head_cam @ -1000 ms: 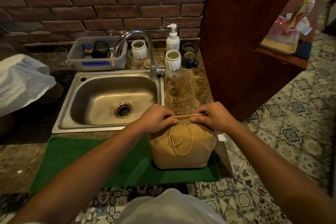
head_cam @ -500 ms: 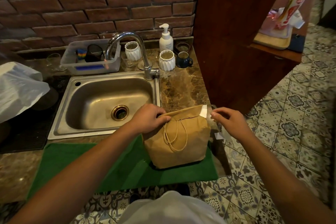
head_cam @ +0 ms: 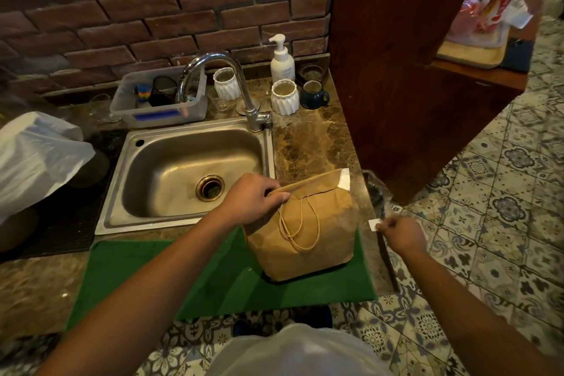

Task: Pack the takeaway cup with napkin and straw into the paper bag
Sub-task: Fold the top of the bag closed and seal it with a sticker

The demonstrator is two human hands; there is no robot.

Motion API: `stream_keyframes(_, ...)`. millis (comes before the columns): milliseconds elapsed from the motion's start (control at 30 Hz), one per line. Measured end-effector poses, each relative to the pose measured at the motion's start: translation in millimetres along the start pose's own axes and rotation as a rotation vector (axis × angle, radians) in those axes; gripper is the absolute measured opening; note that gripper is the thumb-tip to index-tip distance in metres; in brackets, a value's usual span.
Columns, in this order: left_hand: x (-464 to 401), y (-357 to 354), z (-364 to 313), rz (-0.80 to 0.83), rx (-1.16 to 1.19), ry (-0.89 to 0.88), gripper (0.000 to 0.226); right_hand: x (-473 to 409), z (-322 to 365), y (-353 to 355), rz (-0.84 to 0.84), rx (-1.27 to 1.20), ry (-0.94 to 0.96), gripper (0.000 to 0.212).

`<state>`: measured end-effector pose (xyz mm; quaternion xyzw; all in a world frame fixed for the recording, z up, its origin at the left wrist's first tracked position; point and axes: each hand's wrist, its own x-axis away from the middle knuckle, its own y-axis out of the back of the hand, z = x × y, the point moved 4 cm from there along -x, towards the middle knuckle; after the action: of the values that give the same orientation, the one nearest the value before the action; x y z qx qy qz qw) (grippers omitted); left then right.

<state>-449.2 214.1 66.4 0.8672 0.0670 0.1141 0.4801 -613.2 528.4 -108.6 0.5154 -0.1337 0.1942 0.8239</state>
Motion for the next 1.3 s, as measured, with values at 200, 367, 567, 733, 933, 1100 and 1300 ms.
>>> stream_keyframes(200, 0.4, -2.2, -0.6, 0.004, 0.02, 0.022, 0.026, 2.9, 5.1, 7.2, -0.051, 0.102, 0.042, 0.024)
stream_keyframes(367, 0.4, -4.0, -1.7, 0.01, 0.01, 0.031, 0.025, 9.9, 16.7, 3.3, -0.063, 0.198, 0.079, 0.025)
stream_keyframes(567, 1.1, -4.0, 0.4, 0.02, 0.006, 0.05, 0.028, 23.6, 26.9, 21.3, -0.14, 0.09, 0.107, 0.02)
stream_keyframes(733, -1.6, -2.6, 0.8, 0.031, 0.022, 0.043, 0.026, 44.8, 66.6, 86.8, -0.338, -0.182, 0.271, 0.021)
stream_keyframes(933, -10.0, -1.8, -0.6, 0.086, 0.076, 0.001, 0.024, 107.1, 171.1, 112.0, -0.093, -0.091, 0.83, 0.022)
stream_keyframes(1100, -18.2, -0.5, -0.1, 0.118, 0.056, -0.04, 0.029, 119.9, 223.8, 78.0, -0.019, 0.262, 1.128, 0.019)
stream_keyframes(1300, -20.4, 6.5, 4.7, 0.124, 0.096, -0.031, 0.02, 110.5, 240.3, 61.7, -0.016, 0.396, 1.221, 0.019)
